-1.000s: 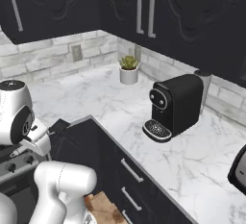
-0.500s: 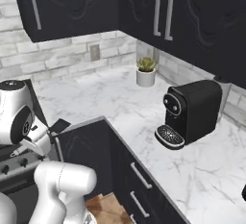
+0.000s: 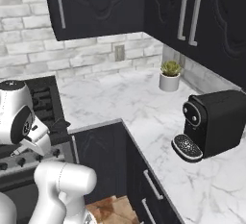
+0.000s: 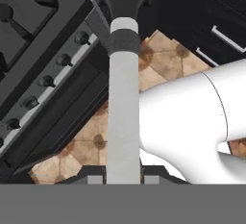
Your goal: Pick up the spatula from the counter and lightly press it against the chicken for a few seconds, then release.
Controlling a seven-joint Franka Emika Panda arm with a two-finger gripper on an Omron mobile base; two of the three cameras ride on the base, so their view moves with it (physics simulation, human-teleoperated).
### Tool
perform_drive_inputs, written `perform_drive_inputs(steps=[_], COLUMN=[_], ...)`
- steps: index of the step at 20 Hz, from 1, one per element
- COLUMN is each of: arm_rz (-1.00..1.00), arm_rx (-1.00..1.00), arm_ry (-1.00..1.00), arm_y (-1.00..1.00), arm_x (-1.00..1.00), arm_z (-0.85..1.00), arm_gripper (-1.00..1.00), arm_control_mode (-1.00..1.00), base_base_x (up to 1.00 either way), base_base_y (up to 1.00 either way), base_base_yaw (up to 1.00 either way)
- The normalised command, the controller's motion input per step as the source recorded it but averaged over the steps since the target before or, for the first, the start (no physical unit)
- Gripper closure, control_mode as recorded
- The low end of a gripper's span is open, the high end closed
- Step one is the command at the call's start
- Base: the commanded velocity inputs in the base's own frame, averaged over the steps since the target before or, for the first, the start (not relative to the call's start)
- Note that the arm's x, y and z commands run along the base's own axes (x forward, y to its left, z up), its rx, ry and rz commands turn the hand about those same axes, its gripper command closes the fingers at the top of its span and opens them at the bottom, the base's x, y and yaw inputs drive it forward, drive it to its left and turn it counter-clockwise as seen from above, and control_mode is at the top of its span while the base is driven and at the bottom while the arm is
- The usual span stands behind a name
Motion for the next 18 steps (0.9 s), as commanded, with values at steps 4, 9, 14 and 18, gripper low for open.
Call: perform_drive_inputs(steps=[4,9,14,18], arm_rz=[0.0,0.0,0.0,0.0], arm_rx=[0.0,0.0,0.0,0.0], arm_ry=[0.0,0.0,0.0,0.0], arm_y=[0.0,0.0,0.0,0.0], arm_x=[0.0,0.0,0.0,0.0], arm_z=[0.0,0.0,0.0,0.0], arm_gripper=[1.0,1.0,1.0,1.0], arm_control_mode=[1.0,1.0,1.0,1.0], base_base_x=[-0.07,-0.07,-0.04,-0.04], base_base_y=[0.0,0.0,0.0,0.0], base_base_yaw=[0.33,0.33,0.33,0.32])
